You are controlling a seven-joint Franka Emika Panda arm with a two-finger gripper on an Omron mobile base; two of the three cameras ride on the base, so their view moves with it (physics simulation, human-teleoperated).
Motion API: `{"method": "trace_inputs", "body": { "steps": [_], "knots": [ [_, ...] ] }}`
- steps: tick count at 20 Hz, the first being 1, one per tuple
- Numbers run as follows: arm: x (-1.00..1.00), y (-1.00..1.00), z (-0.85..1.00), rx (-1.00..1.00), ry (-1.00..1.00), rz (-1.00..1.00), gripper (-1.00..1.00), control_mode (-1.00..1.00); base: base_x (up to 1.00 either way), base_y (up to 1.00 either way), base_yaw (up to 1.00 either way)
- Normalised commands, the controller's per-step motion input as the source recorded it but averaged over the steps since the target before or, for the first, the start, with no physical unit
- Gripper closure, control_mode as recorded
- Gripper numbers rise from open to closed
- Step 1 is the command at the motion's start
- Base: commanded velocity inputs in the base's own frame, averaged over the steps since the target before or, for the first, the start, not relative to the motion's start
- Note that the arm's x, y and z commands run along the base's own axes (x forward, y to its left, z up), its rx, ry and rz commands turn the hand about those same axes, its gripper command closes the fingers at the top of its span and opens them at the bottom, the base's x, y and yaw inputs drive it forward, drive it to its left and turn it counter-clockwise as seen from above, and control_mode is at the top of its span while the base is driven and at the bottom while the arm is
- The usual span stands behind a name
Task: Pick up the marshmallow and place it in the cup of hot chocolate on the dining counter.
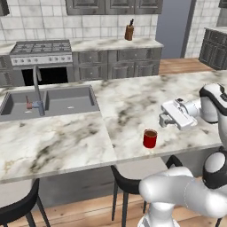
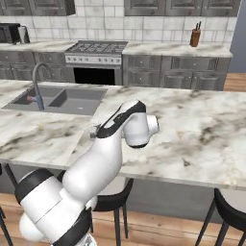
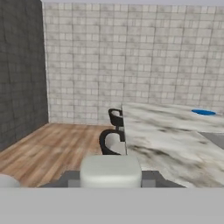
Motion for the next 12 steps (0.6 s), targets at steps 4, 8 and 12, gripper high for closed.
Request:
{"method": "trace_inputs", "body": {
  "steps": [4,8,12],
  "knots": [
    [0.37,-0.09,-0.28,-0.05,0.01,0.0,1.0,-1.0,0.0,0.0,0.0],
    [0.26,-0.12,-0.37,-0.01,0.04,0.0,1.0,-1.0,0.0,0.0,0.0],
    [0.33,0.0,-0.36,0.0,0.04,0.0,1.0,-1.0,0.0,0.0,0.0]
  ]
}}
